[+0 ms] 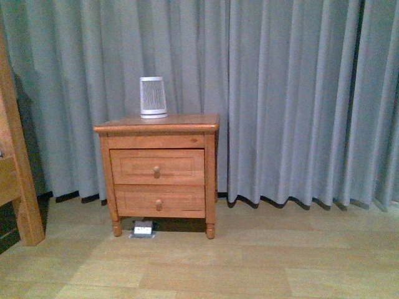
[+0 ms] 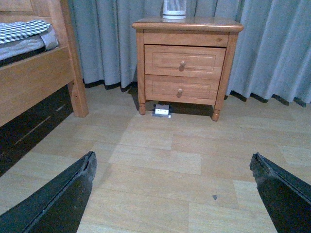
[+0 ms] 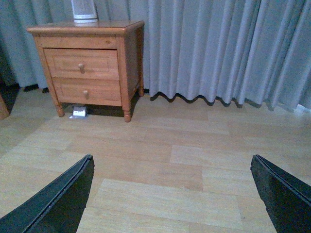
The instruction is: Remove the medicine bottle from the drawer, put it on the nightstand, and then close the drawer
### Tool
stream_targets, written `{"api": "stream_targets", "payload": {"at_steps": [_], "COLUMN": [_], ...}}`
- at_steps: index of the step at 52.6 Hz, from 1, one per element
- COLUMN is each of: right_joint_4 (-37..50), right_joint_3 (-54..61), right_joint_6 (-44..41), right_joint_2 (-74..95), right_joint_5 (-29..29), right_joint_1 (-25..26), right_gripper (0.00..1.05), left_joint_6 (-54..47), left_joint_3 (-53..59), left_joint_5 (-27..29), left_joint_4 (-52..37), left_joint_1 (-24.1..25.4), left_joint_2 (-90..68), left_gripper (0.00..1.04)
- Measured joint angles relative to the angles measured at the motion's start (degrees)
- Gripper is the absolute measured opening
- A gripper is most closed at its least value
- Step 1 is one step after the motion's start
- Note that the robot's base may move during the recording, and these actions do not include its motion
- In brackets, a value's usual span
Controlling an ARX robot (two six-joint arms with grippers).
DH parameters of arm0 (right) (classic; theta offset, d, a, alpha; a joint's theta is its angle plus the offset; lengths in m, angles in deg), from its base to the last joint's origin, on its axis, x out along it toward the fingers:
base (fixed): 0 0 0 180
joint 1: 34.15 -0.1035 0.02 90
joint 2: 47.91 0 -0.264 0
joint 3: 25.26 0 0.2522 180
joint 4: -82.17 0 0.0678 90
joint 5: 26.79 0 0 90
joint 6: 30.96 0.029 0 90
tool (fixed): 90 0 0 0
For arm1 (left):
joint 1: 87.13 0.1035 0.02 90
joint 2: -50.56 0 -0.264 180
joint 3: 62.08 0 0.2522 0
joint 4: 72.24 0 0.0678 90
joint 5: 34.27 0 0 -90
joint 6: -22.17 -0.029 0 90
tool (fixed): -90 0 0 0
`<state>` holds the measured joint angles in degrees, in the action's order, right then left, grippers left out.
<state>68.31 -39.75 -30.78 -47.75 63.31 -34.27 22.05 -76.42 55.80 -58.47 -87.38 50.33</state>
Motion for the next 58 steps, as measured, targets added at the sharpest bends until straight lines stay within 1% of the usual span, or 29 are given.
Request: {"api": "stream_targets", "payload": {"at_steps": [58], "right_joint_4": [0.0], "right_joint_3": [0.0], "right_joint_6": [0.0], "right_joint_2": [0.0], "right_joint_5": [0.0], "right_joint_1": [0.0], "right_gripper": [0.98], "left_joint_6": [0.0], "left_joint_3": [0.0], "left_joint_5": [0.0], "left_joint_4": [0.0], "left_joint_1": [0.0], "left_joint_2": [0.0], "left_gripper": [0.98]}}
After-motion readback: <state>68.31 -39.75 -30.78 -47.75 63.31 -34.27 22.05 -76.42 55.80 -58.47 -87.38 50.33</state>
